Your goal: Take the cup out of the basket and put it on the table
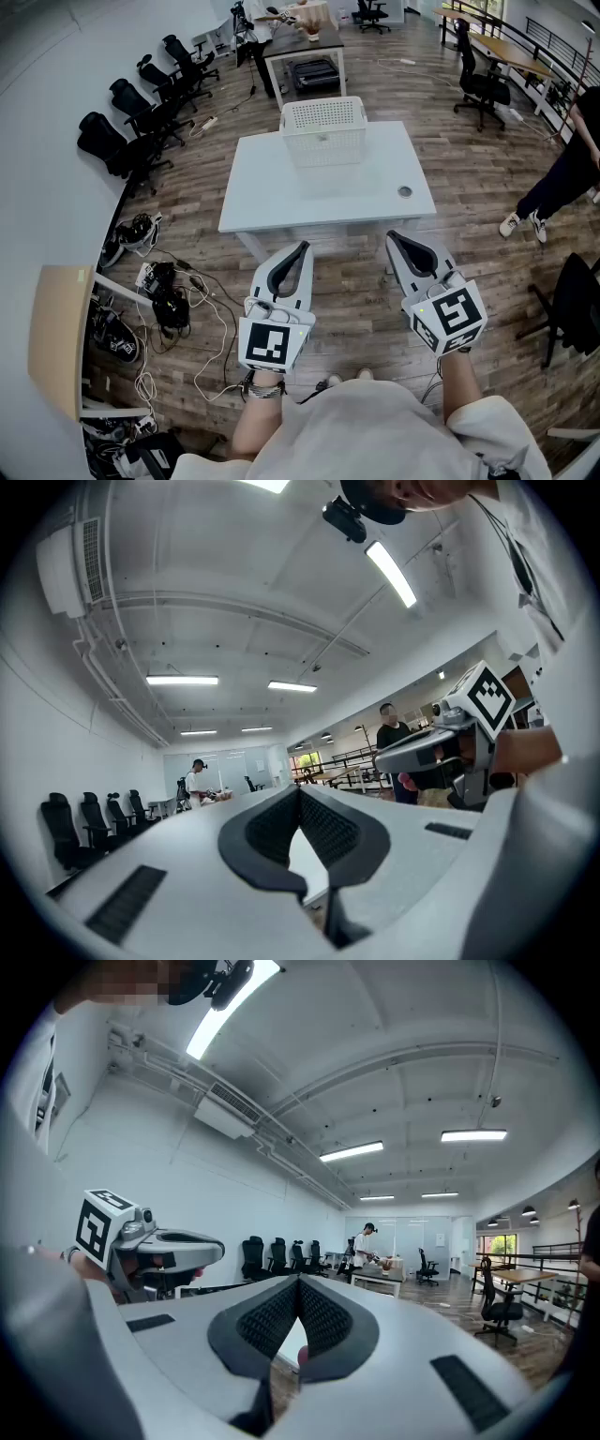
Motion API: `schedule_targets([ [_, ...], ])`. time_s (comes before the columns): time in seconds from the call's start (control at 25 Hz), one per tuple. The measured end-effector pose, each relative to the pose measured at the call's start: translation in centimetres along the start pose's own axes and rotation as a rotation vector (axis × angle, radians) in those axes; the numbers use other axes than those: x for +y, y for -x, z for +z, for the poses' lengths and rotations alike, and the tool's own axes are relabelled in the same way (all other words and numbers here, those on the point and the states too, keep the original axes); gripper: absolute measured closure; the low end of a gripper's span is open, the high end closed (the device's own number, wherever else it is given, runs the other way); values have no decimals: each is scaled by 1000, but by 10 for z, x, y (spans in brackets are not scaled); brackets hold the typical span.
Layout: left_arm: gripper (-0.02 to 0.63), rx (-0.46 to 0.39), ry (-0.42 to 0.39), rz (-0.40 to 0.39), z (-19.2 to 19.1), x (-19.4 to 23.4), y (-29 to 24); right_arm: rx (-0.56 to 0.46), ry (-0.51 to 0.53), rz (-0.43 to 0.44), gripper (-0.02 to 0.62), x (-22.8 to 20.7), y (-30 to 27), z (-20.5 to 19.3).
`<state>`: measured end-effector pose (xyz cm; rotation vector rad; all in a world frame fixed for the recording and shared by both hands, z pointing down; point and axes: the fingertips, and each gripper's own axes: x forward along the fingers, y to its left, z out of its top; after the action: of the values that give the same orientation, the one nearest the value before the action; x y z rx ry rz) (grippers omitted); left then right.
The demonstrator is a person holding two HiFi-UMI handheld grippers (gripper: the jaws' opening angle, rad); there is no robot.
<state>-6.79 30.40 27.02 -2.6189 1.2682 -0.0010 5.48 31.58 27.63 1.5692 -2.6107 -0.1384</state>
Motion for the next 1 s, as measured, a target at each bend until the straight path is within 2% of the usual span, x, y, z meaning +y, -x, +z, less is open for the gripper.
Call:
schedule_targets([
  [0.52,603,35,-9,3,-12,-19,-32,-15,-130,89,579,-30,7,-17],
  [0.72,603,43,7,15,-22,-24,-40,2,-116,118,579,-33,6,-24],
  [1.0,603,77,7,8,-41,-13,-67,-1,-95,102,578,-55,-15,-36],
])
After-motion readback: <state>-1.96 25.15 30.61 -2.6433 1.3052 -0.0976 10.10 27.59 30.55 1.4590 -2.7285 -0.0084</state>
